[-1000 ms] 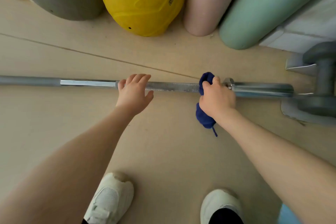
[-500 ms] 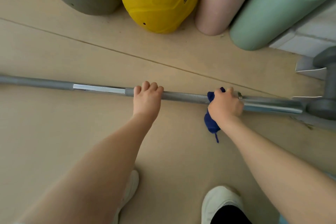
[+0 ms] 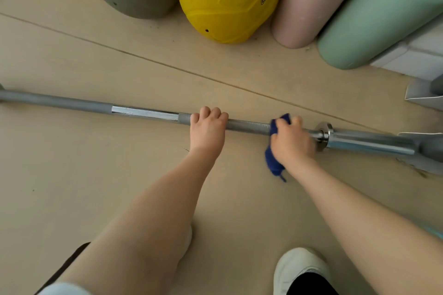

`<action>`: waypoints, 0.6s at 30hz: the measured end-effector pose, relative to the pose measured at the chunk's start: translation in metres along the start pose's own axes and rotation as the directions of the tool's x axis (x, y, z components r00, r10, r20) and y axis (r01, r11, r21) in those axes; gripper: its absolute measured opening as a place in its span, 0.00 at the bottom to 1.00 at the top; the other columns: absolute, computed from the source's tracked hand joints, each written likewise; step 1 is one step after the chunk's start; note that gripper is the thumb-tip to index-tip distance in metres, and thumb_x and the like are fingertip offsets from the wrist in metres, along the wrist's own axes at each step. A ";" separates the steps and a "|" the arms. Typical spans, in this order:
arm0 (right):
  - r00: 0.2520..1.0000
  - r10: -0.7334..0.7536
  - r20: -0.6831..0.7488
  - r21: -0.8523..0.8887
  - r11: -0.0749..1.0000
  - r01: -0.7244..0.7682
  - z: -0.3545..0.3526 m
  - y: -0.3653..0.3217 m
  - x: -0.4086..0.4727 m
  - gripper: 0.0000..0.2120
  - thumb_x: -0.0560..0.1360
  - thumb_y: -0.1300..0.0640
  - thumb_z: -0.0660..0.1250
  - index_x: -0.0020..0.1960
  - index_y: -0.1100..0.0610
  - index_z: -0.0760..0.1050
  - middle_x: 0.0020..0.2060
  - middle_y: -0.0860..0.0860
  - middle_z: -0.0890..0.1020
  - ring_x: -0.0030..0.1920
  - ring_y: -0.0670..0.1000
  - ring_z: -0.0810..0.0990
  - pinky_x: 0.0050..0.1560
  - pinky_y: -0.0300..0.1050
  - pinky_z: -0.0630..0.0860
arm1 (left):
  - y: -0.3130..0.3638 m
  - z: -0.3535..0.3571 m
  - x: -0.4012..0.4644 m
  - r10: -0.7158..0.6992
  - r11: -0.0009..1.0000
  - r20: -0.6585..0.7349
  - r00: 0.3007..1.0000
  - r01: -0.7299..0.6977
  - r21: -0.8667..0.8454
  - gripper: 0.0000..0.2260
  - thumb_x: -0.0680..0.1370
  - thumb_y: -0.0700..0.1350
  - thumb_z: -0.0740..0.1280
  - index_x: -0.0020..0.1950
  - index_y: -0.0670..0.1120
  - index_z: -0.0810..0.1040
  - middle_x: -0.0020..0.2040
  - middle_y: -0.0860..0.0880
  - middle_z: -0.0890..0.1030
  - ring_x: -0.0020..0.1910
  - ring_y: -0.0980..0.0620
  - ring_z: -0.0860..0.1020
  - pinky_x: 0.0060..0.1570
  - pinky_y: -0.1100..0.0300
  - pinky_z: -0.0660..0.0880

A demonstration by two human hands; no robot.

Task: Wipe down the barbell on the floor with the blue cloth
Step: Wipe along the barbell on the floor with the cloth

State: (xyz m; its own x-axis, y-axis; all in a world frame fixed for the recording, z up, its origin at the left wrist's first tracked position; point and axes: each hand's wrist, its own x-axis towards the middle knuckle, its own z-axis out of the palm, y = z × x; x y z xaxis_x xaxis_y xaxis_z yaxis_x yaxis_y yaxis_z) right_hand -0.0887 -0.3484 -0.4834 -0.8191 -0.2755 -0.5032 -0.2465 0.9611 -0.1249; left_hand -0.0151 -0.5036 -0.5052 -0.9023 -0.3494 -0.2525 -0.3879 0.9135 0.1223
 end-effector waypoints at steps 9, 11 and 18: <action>0.979 -0.197 -0.048 -0.143 0.972 0.189 -0.008 0.016 0.003 0.13 0.77 0.57 0.56 0.59 0.49 0.73 0.51 0.58 0.70 0.48 0.61 0.75 0.45 0.51 0.71 | -0.002 0.006 0.001 0.022 1.000 -0.080 0.997 -0.022 -0.007 0.11 0.66 0.34 0.72 0.46 0.44 0.79 0.43 0.47 0.79 0.46 0.42 0.75 0.43 0.53 0.67; 0.993 -0.065 -0.099 -0.191 0.980 0.045 -0.013 0.042 0.002 0.11 0.77 0.57 0.56 0.57 0.53 0.74 0.52 0.58 0.71 0.50 0.61 0.75 0.46 0.51 0.70 | -0.005 0.010 0.002 0.035 0.999 -0.123 0.992 -0.036 -0.004 0.12 0.62 0.33 0.74 0.42 0.45 0.80 0.38 0.47 0.79 0.41 0.42 0.76 0.39 0.54 0.69; 0.983 0.148 -0.109 0.050 0.988 -0.144 0.010 0.013 0.007 0.10 0.77 0.60 0.56 0.57 0.55 0.69 0.57 0.58 0.67 0.49 0.61 0.75 0.41 0.50 0.71 | -0.009 0.018 0.003 0.024 0.998 -0.170 0.985 -0.032 -0.045 0.10 0.65 0.35 0.73 0.44 0.44 0.81 0.41 0.46 0.81 0.43 0.40 0.77 0.41 0.52 0.70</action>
State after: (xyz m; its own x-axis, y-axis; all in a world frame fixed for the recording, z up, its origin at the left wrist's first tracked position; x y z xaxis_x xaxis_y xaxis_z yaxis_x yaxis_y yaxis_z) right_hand -0.0924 -0.3380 -0.4973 -0.8981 -0.1306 -0.4199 -0.1001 0.9905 -0.0940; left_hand -0.0108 -0.5087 -0.5239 -0.9302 -0.3577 -0.0823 -0.3668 0.9141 0.1731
